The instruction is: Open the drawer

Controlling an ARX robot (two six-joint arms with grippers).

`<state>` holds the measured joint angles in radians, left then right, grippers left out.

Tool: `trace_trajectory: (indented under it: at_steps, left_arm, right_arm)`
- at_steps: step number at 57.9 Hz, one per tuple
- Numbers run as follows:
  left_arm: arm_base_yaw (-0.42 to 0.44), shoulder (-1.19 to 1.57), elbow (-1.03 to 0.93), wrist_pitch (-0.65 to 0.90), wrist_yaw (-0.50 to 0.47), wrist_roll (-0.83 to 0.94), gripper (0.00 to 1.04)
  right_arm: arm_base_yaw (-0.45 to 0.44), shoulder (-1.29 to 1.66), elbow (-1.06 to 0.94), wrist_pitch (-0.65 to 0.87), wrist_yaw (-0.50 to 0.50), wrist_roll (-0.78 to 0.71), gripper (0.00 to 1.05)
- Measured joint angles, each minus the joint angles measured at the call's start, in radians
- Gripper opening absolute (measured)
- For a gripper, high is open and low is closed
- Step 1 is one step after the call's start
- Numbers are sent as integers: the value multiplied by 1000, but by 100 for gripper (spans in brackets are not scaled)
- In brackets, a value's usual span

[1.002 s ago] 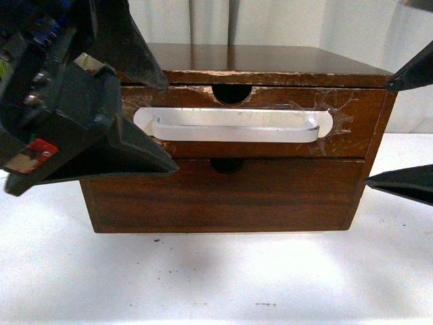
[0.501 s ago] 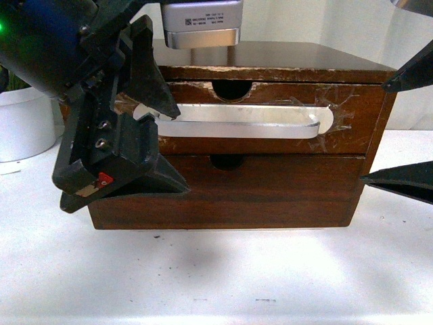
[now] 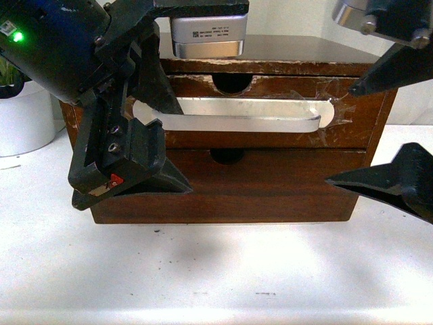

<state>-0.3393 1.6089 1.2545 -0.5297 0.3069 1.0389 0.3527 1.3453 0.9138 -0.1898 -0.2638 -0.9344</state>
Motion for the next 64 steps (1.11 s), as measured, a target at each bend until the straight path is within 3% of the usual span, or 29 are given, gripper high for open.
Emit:
trace_trajectory:
  at_steps: [64]
  left_arm:
    - [16,-4,-9,13,26,-3,98]
  right_arm:
    - [86,213,121,13,46,75,96]
